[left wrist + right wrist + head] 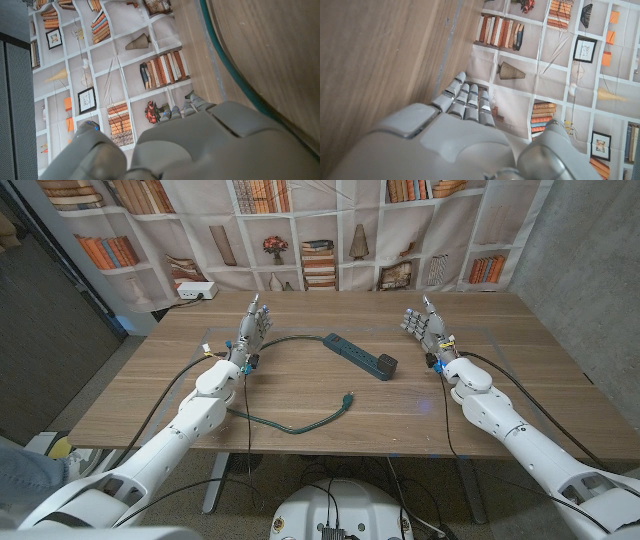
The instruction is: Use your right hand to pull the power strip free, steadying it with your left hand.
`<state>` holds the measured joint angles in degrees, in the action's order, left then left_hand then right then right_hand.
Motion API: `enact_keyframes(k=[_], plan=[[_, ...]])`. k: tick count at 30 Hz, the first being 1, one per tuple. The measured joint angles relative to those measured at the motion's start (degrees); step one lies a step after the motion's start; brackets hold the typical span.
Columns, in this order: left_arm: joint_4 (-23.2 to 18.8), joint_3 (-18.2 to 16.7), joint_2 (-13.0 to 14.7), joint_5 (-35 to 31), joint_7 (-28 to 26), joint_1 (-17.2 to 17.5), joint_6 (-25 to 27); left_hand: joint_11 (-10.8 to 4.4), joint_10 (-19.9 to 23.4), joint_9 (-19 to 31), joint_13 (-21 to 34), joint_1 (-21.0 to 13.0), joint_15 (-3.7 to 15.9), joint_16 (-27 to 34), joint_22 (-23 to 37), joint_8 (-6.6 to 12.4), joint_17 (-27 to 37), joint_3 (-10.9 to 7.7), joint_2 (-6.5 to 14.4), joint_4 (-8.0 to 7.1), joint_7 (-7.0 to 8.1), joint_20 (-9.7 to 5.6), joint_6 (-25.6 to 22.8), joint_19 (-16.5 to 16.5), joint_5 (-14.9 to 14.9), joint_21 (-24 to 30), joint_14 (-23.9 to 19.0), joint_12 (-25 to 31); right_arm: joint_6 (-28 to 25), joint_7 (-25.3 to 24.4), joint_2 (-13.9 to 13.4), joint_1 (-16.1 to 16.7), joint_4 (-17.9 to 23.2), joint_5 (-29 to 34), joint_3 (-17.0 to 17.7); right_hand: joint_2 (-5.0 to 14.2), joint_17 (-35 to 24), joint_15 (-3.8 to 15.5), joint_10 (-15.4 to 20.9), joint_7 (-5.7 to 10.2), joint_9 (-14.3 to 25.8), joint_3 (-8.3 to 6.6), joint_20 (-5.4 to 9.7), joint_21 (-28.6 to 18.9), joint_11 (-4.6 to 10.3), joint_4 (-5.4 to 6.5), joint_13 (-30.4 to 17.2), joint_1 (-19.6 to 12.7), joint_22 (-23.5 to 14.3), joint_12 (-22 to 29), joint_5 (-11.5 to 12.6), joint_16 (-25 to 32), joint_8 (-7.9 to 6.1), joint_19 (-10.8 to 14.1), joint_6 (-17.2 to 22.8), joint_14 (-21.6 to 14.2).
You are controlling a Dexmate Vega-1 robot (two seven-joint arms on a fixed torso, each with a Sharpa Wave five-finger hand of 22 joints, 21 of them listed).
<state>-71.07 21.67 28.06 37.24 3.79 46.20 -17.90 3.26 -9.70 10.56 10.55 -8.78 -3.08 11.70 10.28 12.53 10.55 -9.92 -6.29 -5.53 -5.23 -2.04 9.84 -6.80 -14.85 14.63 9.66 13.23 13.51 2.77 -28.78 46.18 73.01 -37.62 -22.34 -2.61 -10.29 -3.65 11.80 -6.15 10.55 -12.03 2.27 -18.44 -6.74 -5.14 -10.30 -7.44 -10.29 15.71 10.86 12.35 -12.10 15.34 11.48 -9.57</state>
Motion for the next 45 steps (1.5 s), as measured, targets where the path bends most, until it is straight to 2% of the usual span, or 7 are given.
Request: enact_keyframes(k=[5, 8, 14, 23, 29, 36, 45], plan=[[0.8, 0.0, -0.1, 0.0, 0.8, -0.2, -0.9, -0.32, 1.8, 0.0, 0.0, -1.2, -0.05, 0.1, -0.2, 0.37, 0.0, -0.40, 0.9, 0.41, 0.00, 0.07, 0.0, 0.2, 0.0, 0.0, -1.3, 0.3, -1.5, 0.1, 0.1, -0.2, 0.1, -0.2, -0.4, 0.09, 0.0, 0.00, 0.0, 0.00, 0.0, 0.00, 0.00, 0.0, 0.00, 0.00, 0.0, -0.1, 0.0, 0.0, 0.0, 0.0, 0.00, 0.0, 0.0, 0.0], [0.9, 0.0, 0.1, -0.4, 1.2, -0.1, -2.1, -0.61, 3.8, 0.0, 0.0, -3.3, 0.49, 0.4, -0.2, 0.66, -0.2, -1.03, 1.8, 1.07, 0.00, 0.08, 0.0, 2.4, 0.0, 0.3, -3.6, 0.8, -2.2, -0.5, -0.1, 0.3, 1.6, -0.2, -0.6, 0.09, 0.0, 0.00, 0.0, 0.00, 0.0, 0.00, -0.01, 0.0, 0.00, 0.00, 0.0, -0.1, 0.0, 0.0, 0.0, 0.0, 0.00, 0.0, 0.0, 0.0], [1.1, -0.4, 0.4, -2.0, 1.3, 0.7, -5.9, -1.79, 9.9, 0.0, 0.0, -11.3, 1.67, 0.9, -0.2, 1.08, -0.2, -2.90, 3.2, 5.18, 0.97, 0.09, -4.4, 8.2, 0.9, 0.7, -9.5, 1.5, -3.2, -2.3, -0.8, 1.9, 4.3, 0.1, -0.6, 0.09, 0.0, 0.00, 0.3, 0.30, 0.0, 0.00, -0.01, 0.0, -0.30, 0.00, 0.0, -0.1, 0.0, 0.0, 0.0, 0.0, 0.00, 0.0, 0.3, 0.0], [0.1, -0.9, 1.8, -6.4, -1.4, 2.0, -10.4, -3.88, 18.9, 0.0, 0.0, -22.9, 4.08, 0.9, -0.2, 1.92, -0.4, -5.77, 4.6, 11.21, 1.31, -0.12, -12.7, 16.2, 2.8, 1.1, -17.8, 2.1, -3.4, -5.2, -1.3, 4.8, 8.7, 1.3, -0.9, 0.41, 0.0, 0.01, 0.6, 0.31, 0.0, -0.24, -0.01, 0.0, 0.00, -0.24, 0.0, -0.4, 0.0, 0.0, 0.0, 0.0, 0.00, 0.0, 0.3, 0.0], [-1.0, -0.8, 2.8, -10.0, -3.8, 2.1, -11.3, -5.51, 25.7, 0.0, 0.0, -28.6, 5.33, 0.9, -0.2, 2.90, -0.4, -6.70, 4.0, 13.71, 2.46, -0.27, -19.8, 21.9, 2.9, 1.7, -24.7, 2.5, -3.4, -8.6, -2.1, 6.9, 11.9, 3.4, -0.9, 1.07, 0.2, 0.26, 1.5, 1.03, 0.0, -0.65, 0.19, 0.2, 0.40, -0.66, 0.0, -1.7, 0.0, 0.0, 0.0, -0.3, 0.00, 0.2, 1.0, -0.9], [-2.2, 0.1, 3.3, -14.7, -7.1, 1.5, -11.5, -7.08, 32.0, 0.0, 0.0, -32.2, 5.46, 1.3, -0.2, 3.50, -0.4, -6.46, 2.6, 14.09, 3.69, -0.42, -26.1, 26.0, 3.2, 2.2, -30.3, 2.9, -2.7, -11.8, -2.6, 8.9, 14.5, 5.6, -0.6, 1.14, 0.2, 0.49, 1.9, 1.34, 0.0, -1.03, 0.00, 0.3, 0.73, -1.03, 0.0, -2.3, 0.0, 0.0, 0.0, -0.3, 0.00, 0.4, 1.3, -1.3], [-3.7, 1.5, 4.0, -18.5, -9.2, 0.1, -10.8, -7.72, 36.1, 0.0, 0.0, -32.3, 5.73, 1.3, 0.0, 4.22, -0.4, -5.96, 2.5, 13.59, 4.12, -0.43, -30.5, 27.7, 3.2, 2.2, -33.4, 2.9, -1.4, -14.4, -2.9, 10.4, 16.3, 7.8, -0.2, 1.45, 0.2, 0.48, 2.5, 1.95, 0.0, -1.26, 0.08, 0.3, 0.65, -1.27, 0.0, -3.1, 0.0, 0.0, 0.0, -0.5, 0.00, 0.9, 1.9, -1.3]])
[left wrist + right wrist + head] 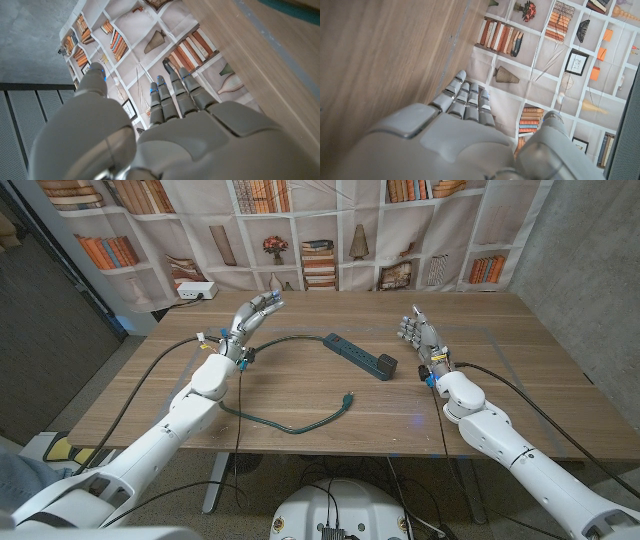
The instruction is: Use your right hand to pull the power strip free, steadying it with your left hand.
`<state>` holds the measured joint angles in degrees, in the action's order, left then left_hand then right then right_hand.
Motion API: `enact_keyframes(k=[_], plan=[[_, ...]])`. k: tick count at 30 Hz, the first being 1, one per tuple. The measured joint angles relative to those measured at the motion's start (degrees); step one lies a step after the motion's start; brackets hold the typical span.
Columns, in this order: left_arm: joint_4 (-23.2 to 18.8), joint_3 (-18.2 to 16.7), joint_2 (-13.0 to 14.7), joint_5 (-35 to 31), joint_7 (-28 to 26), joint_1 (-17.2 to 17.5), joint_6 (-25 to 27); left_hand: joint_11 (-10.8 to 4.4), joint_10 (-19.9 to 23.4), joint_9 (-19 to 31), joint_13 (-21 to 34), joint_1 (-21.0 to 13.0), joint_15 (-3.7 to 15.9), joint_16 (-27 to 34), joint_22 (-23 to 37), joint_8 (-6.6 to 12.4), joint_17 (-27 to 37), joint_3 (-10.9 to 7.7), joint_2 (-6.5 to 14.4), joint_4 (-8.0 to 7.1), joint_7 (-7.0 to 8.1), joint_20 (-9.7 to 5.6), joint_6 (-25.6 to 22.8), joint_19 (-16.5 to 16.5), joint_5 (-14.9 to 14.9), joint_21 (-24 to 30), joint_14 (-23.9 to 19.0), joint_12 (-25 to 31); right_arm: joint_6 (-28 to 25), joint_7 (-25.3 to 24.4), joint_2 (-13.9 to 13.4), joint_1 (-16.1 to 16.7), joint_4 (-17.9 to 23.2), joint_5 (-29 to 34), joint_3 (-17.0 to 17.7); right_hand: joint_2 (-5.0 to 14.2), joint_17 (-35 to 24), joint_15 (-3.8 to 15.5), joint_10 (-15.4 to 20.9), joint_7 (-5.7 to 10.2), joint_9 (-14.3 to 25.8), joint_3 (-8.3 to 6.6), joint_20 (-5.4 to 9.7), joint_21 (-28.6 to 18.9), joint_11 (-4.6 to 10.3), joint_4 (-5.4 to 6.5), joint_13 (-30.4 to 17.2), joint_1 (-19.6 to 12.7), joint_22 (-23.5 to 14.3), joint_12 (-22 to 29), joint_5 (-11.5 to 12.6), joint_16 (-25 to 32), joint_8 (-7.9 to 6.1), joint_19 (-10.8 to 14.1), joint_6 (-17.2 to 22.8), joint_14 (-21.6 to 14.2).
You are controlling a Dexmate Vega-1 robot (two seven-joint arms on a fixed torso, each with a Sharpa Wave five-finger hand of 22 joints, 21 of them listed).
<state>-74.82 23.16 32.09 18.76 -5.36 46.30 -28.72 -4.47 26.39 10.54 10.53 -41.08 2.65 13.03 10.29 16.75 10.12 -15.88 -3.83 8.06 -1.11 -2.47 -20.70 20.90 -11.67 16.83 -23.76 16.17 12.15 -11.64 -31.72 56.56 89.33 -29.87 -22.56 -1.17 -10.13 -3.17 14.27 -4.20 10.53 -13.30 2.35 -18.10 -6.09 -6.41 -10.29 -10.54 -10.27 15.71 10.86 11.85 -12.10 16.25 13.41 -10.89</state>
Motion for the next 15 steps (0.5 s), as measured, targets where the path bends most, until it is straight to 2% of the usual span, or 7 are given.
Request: enact_keyframes(k=[4, 6, 15], plan=[[-0.8, 1.0, 0.5, -3.5, -1.1, -1.0, 1.4, -0.04, 0.2, 0.0, 0.0, -0.6, -0.10, 0.0, 0.0, 0.00, 0.0, -0.01, -0.5, 0.01, 0.30, -0.08, -0.3, 0.1, 0.0, 0.0, -0.5, 0.0, 0.4, -1.0, -0.4, 1.4, 1.7, 0.8, 0.4, -0.23, 0.0, 0.00, 0.0, 0.00, 0.0, -0.24, 0.00, 0.0, 0.00, -0.24, 0.0, -0.2, 0.0, 0.0, 0.0, 0.0, 0.00, 0.0, 0.0, 0.0], [-1.2, 1.4, 0.7, -4.5, -1.4, -1.4, 1.8, -0.06, 0.2, 0.0, 0.0, -1.3, 0.00, 0.0, 0.0, 0.00, 0.0, -0.28, 0.0, 0.28, 0.39, -0.08, -0.4, 0.1, 0.0, 0.0, -0.6, 0.0, 0.4, -1.3, -0.5, 1.7, 2.1, 1.1, 0.5, 0.07, 0.0, 0.00, 0.0, 0.00, 0.0, -0.24, 0.00, 0.0, 0.00, -0.24, 0.0, -0.5, 0.0, 0.0, 0.0, -0.2, 0.00, 0.0, 0.0, 0.0], [-2.4, 3.7, 1.2, -9.3, -2.8, -3.4, 4.0, -1.78, 2.0, 0.0, 0.0, -4.1, -0.09, -0.4, 0.0, -0.26, -0.3, -0.42, -1.1, 1.04, 1.43, 0.12, -1.4, 0.3, 0.0, 0.0, -1.7, -0.3, 0.5, -2.8, -1.1, 3.3, 4.1, 2.0, 1.1, 0.12, 0.0, 0.11, 0.4, 0.22, 0.0, -0.48, -0.09, 0.3, -0.03, -0.48, 0.0, -0.9, 0.0, 0.0, 0.0, -0.2, 0.00, 0.5, 0.2, -0.1]])
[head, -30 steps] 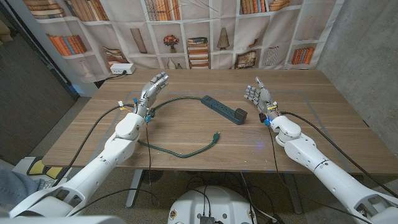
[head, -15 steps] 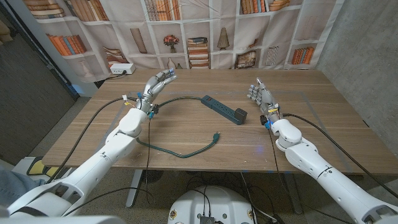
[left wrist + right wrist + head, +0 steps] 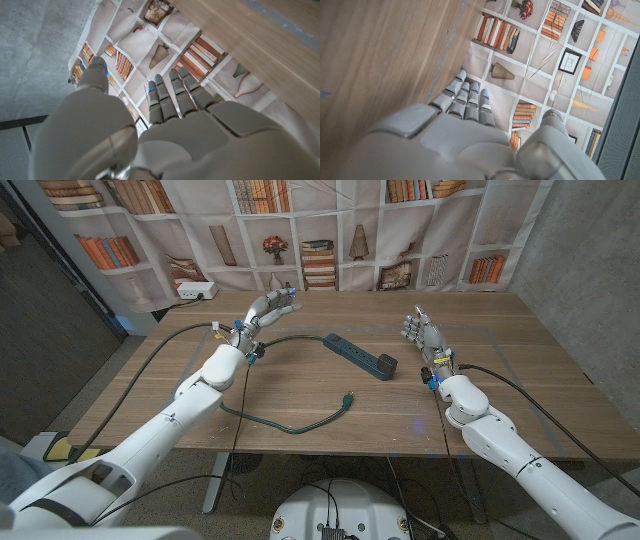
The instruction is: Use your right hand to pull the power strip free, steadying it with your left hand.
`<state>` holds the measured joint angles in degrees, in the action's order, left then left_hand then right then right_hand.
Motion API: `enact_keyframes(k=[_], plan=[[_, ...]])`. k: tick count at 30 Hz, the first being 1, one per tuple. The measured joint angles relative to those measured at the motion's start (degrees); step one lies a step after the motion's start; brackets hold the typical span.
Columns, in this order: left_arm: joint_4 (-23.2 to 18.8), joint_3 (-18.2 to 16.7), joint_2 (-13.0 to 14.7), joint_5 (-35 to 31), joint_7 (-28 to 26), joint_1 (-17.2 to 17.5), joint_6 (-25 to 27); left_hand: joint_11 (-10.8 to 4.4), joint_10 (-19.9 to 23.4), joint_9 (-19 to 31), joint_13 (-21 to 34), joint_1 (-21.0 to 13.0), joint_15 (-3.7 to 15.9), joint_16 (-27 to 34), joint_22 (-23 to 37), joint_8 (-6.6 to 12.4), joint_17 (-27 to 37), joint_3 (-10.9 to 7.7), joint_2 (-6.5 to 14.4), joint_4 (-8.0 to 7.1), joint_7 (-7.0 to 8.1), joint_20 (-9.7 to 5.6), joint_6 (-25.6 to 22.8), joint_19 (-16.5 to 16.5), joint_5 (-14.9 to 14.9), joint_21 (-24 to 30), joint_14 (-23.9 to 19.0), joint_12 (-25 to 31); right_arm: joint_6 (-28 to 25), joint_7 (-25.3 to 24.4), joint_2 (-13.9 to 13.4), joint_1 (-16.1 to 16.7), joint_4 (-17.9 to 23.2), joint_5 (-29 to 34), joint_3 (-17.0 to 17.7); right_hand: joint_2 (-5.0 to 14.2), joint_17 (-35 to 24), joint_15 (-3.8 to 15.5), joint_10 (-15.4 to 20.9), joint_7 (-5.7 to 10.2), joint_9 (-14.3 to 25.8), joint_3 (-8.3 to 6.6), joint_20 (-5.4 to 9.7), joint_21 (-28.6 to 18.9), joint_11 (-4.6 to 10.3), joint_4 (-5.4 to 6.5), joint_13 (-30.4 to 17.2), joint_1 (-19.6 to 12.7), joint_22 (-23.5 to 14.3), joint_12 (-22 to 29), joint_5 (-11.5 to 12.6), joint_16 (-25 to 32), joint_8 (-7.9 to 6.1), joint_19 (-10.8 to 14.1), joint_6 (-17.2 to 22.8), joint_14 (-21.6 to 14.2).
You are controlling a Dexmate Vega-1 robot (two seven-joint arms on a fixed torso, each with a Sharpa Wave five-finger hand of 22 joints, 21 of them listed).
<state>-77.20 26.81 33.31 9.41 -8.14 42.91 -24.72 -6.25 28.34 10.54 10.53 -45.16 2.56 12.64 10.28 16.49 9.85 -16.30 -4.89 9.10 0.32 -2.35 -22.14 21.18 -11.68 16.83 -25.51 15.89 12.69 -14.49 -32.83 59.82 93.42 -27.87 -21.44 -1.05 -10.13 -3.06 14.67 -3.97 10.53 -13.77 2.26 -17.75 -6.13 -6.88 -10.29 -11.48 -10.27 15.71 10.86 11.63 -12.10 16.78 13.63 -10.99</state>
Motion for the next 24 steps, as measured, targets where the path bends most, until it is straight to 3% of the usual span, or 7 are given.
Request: enact_keyframes(k=[8, 11, 15, 24], plan=[[-0.5, 2.8, 0.2, -7.2, -1.3, -2.5, 2.7, 0.20, 0.6, 0.0, 0.3, 0.6, 0.09, -0.4, 0.0, 0.00, 0.3, 1.10, -1.1, -0.88, 0.09, 0.00, -0.7, 0.0, 0.0, -0.3, -0.1, -0.4, -0.2, -1.5, -1.0, 2.3, 3.2, 1.0, 1.1, 0.48, 0.0, 0.30, 0.0, 0.19, 0.0, -0.34, 0.10, 0.0, 0.00, -0.34, 0.0, -0.7, 0.0, 0.0, 0.0, -0.2, 0.00, 0.1, 0.2, -0.3], [0.0, 3.7, 0.0, -8.5, -1.3, -3.3, 2.7, 0.57, 0.7, 0.0, 0.3, 2.2, 0.09, -0.4, 0.0, -0.46, 0.4, 1.10, 0.5, -2.26, -0.02, -0.01, -0.8, 0.0, 0.0, -0.6, -0.1, -0.7, -0.2, -2.1, -1.2, 3.1, 3.9, 1.2, 1.4, 0.49, 0.0, 0.29, 0.0, 0.19, 0.0, -0.47, 0.19, 0.0, 0.03, -0.47, 0.0, -1.2, 0.0, 0.0, 0.0, -0.2, 0.00, 0.2, 0.2, -0.3], [0.7, 5.3, -0.2, -11.3, -1.5, -4.4, 2.9, 1.04, 0.4, 0.0, 0.3, 3.1, 0.09, -0.8, 0.0, -0.46, 0.7, 1.33, 1.4, -2.81, -0.32, -0.10, -1.1, -0.5, 0.0, -1.0, -0.1, -1.3, -0.2, -2.4, -1.5, 3.8, 4.7, 1.3, 1.9, 0.58, 0.0, 0.29, 0.2, 0.20, 0.0, -0.47, 0.19, 0.0, 0.23, -0.47, 0.0, -1.3, 0.0, 0.0, 0.0, -0.2, 0.00, 0.2, 0.2, -0.3], [-1.5, 8.6, 0.6, -18.6, -3.2, -5.6, 6.2, 1.04, 0.4, 0.0, 0.3, 2.6, 0.08, -1.2, 0.0, -1.24, 0.5, 1.17, 1.9, -2.78, -0.10, 0.21, -1.3, -0.9, 0.0, -1.4, 0.4, -1.7, -0.3, -2.5, -1.7, 4.6, 5.3, 1.3, 2.4, 0.79, 0.0, 0.09, 0.4, 0.19, 0.0, -0.63, 0.19, 0.0, 0.02, -0.63, 0.0, -1.9, 0.0, -0.3, 0.0, -0.2, 0.00, 0.2, 0.2, -0.5]])
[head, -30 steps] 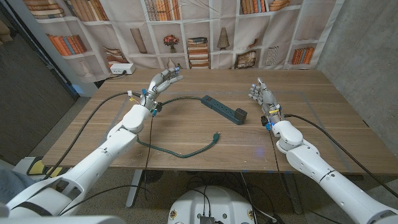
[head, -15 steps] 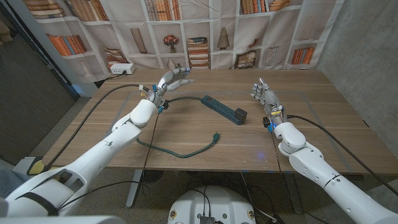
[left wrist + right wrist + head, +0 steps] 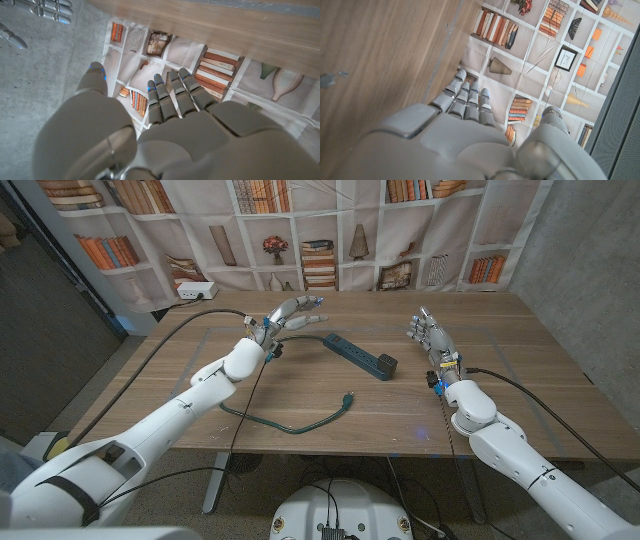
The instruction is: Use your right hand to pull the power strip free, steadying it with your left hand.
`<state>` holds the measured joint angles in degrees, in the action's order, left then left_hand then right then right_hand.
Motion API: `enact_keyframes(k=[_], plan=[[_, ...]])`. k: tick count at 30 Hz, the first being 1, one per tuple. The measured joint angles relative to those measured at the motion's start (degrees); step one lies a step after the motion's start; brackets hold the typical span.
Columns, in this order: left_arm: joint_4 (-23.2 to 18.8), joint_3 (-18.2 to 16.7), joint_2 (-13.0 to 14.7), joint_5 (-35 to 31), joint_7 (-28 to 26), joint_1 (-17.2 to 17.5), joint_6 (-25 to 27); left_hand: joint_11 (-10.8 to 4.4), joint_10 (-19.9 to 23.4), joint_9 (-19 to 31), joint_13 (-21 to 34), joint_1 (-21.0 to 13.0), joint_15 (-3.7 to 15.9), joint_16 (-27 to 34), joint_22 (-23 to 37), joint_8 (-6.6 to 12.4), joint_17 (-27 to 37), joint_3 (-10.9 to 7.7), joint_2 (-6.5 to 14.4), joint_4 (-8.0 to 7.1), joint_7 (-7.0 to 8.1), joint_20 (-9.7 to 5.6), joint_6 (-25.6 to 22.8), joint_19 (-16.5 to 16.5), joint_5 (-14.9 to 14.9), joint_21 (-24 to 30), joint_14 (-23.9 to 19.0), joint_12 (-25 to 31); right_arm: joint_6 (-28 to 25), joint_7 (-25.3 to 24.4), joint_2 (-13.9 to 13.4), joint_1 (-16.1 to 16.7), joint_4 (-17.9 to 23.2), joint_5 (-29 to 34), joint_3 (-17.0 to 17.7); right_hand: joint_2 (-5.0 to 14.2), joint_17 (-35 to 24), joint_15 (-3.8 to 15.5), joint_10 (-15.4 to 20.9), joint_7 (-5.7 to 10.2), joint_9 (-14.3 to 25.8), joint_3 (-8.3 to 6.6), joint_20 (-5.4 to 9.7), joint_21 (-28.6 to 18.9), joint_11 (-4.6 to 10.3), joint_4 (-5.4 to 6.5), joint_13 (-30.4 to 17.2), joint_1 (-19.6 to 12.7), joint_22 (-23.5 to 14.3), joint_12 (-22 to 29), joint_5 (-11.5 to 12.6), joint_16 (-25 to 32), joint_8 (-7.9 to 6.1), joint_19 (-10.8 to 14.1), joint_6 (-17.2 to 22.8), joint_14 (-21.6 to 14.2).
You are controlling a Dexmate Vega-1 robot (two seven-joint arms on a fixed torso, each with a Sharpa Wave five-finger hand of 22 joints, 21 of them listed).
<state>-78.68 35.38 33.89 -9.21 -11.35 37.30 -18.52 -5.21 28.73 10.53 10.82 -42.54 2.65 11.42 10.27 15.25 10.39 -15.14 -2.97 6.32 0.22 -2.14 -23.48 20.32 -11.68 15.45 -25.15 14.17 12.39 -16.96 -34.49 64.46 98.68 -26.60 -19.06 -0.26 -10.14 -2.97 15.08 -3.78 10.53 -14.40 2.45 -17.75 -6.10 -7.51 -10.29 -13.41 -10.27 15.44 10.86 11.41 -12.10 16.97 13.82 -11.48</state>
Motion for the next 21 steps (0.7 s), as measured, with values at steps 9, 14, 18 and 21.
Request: enact_keyframes(k=[9, 14, 18, 21], plan=[[-1.4, 2.8, 0.4, -7.8, -2.0, -0.8, 3.0, 0.30, 0.3, 0.0, 0.0, 3.1, 0.00, 0.0, 0.0, -0.43, 0.2, 0.65, 3.0, -3.17, 0.08, -0.22, -0.7, 0.2, 0.0, 0.0, 0.0, -0.5, 0.0, 0.5, 0.0, 0.2, 0.0, -0.4, 0.3, 0.00, 0.0, 0.00, 0.2, 0.00, 0.0, 0.17, -0.19, 0.4, 0.21, -0.16, 0.0, 0.0, 0.0, 0.0, 0.0, 0.0, 0.00, 0.2, 0.0, 0.0], [-2.0, 4.4, 0.3, -9.6, -2.7, -1.2, 3.8, 0.59, 0.6, 0.0, 0.0, 6.4, 0.00, 0.0, 0.0, -0.76, 0.2, 1.63, 3.1, -4.64, -0.33, -0.22, -1.1, 0.2, 0.0, -0.2, 0.0, -0.9, 0.0, 0.6, 0.0, 0.3, -0.1, -0.6, 0.3, -0.17, 0.0, 0.00, 0.2, 0.31, 0.0, 0.17, -0.19, 0.4, 0.19, -0.16, 0.0, -0.2, 0.0, 0.0, 0.0, 0.0, 0.00, 0.2, 0.3, 0.0], [-2.2, 5.4, 0.1, -13.4, -4.4, -1.3, 5.6, 1.24, 0.0, 0.0, 0.0, 10.1, -0.11, -0.2, 0.0, -1.29, 0.2, 3.33, 2.9, -6.86, -0.63, -0.39, -1.4, 0.0, 0.3, -0.9, 0.8, -1.5, 0.0, 0.6, 0.0, 0.6, -0.1, -0.7, 0.5, -0.23, 0.0, 0.00, 0.2, 0.31, 0.0, 0.17, -0.19, 0.4, 0.19, -0.16, 0.0, -0.2, 0.0, -0.2, 0.0, 0.0, 0.00, 0.2, 0.3, 0.0], [-2.6, 6.3, -0.1, -15.5, -5.3, -1.4, 7.0, 1.73, -0.8, 0.0, 0.0, 12.4, -0.10, -0.8, 0.0, -1.80, 0.2, 4.33, 2.9, -8.27, -0.63, -0.23, -1.4, -1.5, 0.4, -1.5, 2.2, -2.3, 0.0, 0.6, -0.1, 0.8, 0.0, -0.9, 0.6, -0.23, 0.0, 0.00, 0.2, 0.31, 0.0, 0.17, -0.19, 0.7, 0.19, -0.16, 0.0, -0.2, 0.0, -0.2, 0.0, -0.1, 0.00, 0.2, 0.3, 0.0]])
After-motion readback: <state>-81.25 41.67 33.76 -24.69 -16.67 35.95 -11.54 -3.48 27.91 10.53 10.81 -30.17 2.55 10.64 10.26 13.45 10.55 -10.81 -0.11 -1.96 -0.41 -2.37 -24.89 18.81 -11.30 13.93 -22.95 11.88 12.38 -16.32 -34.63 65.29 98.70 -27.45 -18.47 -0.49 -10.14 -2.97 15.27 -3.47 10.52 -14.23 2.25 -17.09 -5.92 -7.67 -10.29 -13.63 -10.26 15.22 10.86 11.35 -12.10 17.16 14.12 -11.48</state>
